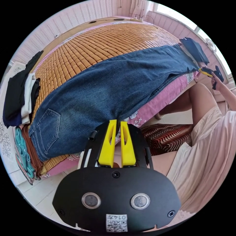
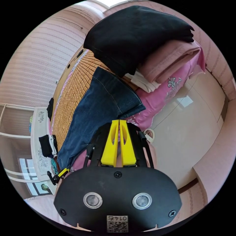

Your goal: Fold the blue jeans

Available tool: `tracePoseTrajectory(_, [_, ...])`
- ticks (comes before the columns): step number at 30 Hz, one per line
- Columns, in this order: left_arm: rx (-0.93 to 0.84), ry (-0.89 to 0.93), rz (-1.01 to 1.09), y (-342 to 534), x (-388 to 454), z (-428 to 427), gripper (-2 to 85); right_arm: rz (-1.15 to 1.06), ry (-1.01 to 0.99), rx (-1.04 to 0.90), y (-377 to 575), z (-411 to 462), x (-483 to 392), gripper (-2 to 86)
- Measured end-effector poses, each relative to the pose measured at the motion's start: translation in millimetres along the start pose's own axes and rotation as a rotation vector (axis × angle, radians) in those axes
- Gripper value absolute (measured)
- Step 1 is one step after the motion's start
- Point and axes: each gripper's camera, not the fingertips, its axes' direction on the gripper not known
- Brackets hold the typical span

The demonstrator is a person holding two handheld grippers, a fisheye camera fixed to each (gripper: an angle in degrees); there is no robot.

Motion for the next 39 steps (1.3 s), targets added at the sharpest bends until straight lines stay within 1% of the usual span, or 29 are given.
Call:
tracePoseTrajectory(3, [0.04,-0.028,-0.051,10.9,9.2,-9.6,1.7,0.006,0.008,0.031,14.1,-17.6,10.3,0.2])
tracePoseTrajectory(7, [0.058,-0.117,-0.041,23.2,29.7,-19.8,0.1,-0.006,-0.068,0.067,25.2,-28.1,17.2,1.1])
tracePoseTrajectory(9, [0.071,-0.155,-0.036,27.0,39.6,-26.7,-0.2,-0.002,-0.047,0.052,26.1,-21.7,15.8,2.5])
tracePoseTrajectory(11, [0.092,-0.181,-0.018,29.5,49.3,-34.1,-0.4,-0.025,-0.011,0.036,22.2,-10.6,8.4,6.7])
tracePoseTrajectory(13, [0.133,-0.146,-0.011,27.6,58.1,-41.3,-0.6,-0.056,0.001,0.051,17.4,-4.8,-1.0,8.8])
tracePoseTrajectory(15, [0.171,-0.09,-0.024,21.0,62.3,-42.6,-0.6,-0.068,0.014,0.07,11.1,0.9,-10.7,9.0])
tracePoseTrajectory(18, [0.184,-0.033,-0.014,-1.3,70.7,-31.7,-0.6,-0.049,0.055,0.027,-2.6,16.1,-22.6,4.9])
tracePoseTrajectory(20, [0.165,-0.014,-0.01,-18.4,74.5,-17.6,-0.5,-0.083,0.055,0.016,-6.1,15.0,-36.9,2.1])
tracePoseTrajectory(22, [0.131,0.047,-0.023,-37.4,75.6,3.1,-0.5,-0.162,-0.004,0.066,-0.3,-4.1,-52.9,1.4])
tracePoseTrajectory(25, [0.083,0.067,-0.022,-48.4,76.7,20.1,-0.6,-0.255,-0.051,0.134,21.3,-36.0,-66.6,0.9])
tracePoseTrajectory(27, [0.036,0.045,-0.015,-49.1,76.4,29.4,-0.7,-0.252,0.019,0.098,26.0,-24.9,-60.4,0.7])
tracePoseTrajectory(29, [-0.038,0.051,-0.007,-46.9,74.1,43.9,-0.7,-0.225,0.141,-0.04,20.8,26.4,-46.7,0.7])
tracePoseTrajectory(30, [-0.065,0.082,-0.001,-43.6,72.4,51.6,-0.8,-0.225,0.181,-0.078,20.3,40.6,-44.9,0.7])
tracePoseTrajectory(31, [-0.054,0.09,-0.001,-39.1,70.7,53.4,-0.8,-0.239,0.251,-0.131,22.5,64.8,-44.2,0.7])
tracePoseTrajectory(32, [-0.052,0.091,0.001,-37.3,70.0,53.6,-0.8,-0.246,0.282,-0.142,27.4,79.1,-46.1,0.9])
tracePoseTrajectory(36, [-0.086,0.095,0.011,-25.8,67.8,60.6,-0.8,-0.186,0.262,-0.112,39.7,93.0,-49.1,2.0])
tracePoseTrajectory(37, [-0.119,0.091,0.021,-21.4,68.5,65.7,-0.8,-0.161,0.25,-0.106,42.5,93.6,-48.4,2.8])
tracePoseTrajectory(39, [-0.114,0.072,0.045,-11.0,71.1,66.9,-0.8,-0.143,0.251,-0.098,47.9,91.7,-49.2,3.5])
